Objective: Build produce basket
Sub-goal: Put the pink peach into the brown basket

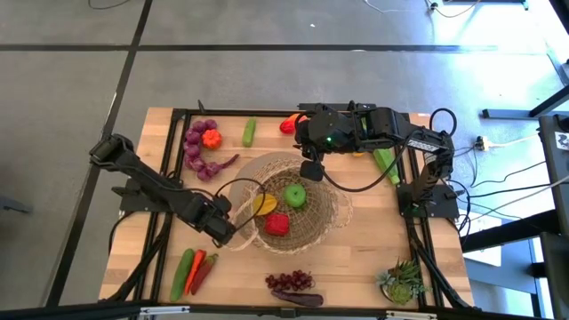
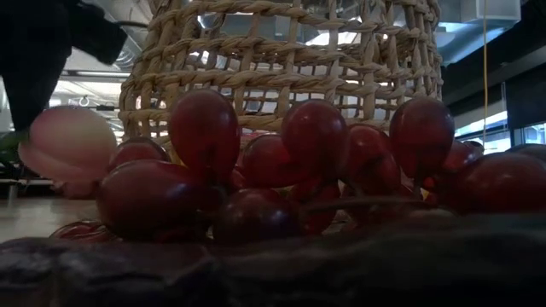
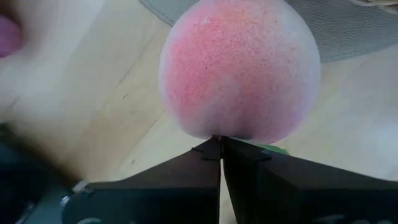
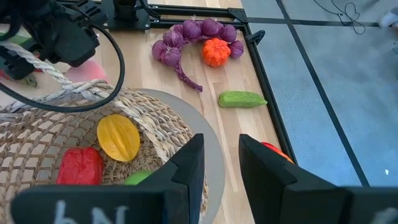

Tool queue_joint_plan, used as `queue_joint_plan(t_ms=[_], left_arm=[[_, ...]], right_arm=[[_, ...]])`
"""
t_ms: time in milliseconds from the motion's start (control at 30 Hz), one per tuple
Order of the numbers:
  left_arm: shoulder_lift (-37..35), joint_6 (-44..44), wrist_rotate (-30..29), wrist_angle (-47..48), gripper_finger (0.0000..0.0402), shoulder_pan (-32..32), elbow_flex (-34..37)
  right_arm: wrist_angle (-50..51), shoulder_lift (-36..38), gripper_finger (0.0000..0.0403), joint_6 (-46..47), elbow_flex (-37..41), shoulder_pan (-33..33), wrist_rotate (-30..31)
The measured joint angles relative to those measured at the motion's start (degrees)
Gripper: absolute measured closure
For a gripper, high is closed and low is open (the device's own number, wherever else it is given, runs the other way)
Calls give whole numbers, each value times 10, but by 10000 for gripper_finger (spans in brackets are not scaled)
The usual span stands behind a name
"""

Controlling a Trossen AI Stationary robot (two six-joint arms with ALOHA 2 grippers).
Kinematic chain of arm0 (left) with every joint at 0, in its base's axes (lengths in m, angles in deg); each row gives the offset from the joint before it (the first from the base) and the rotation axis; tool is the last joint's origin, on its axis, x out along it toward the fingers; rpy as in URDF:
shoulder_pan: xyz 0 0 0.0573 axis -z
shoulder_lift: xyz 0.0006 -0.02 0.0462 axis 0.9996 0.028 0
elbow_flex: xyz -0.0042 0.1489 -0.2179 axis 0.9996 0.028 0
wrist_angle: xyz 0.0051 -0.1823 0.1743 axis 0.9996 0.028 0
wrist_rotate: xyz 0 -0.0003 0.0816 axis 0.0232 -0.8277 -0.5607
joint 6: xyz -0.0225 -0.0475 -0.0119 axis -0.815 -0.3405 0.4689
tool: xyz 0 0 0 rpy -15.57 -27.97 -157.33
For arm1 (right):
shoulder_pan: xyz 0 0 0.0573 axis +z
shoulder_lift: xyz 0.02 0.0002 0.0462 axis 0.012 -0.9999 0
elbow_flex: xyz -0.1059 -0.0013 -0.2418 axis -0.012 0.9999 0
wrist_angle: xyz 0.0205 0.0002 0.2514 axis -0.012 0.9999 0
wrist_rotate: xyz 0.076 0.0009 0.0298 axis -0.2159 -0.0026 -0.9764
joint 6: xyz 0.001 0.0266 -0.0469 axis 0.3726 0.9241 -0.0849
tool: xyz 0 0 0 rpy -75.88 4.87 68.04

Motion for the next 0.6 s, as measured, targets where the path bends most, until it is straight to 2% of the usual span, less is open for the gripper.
queue_joint_plan(t_ms=[167,400,600], left_arm=[[0,3,0,61,401,4,-47],[0,-7,13,194,401,24,-119],[0,-34,0,312,401,44,-211]], right_arm=[[0,0,305,-7,0,0,0],[2,8,305,-17,0,0,0],[7,13,305,-29,0,0,0]])
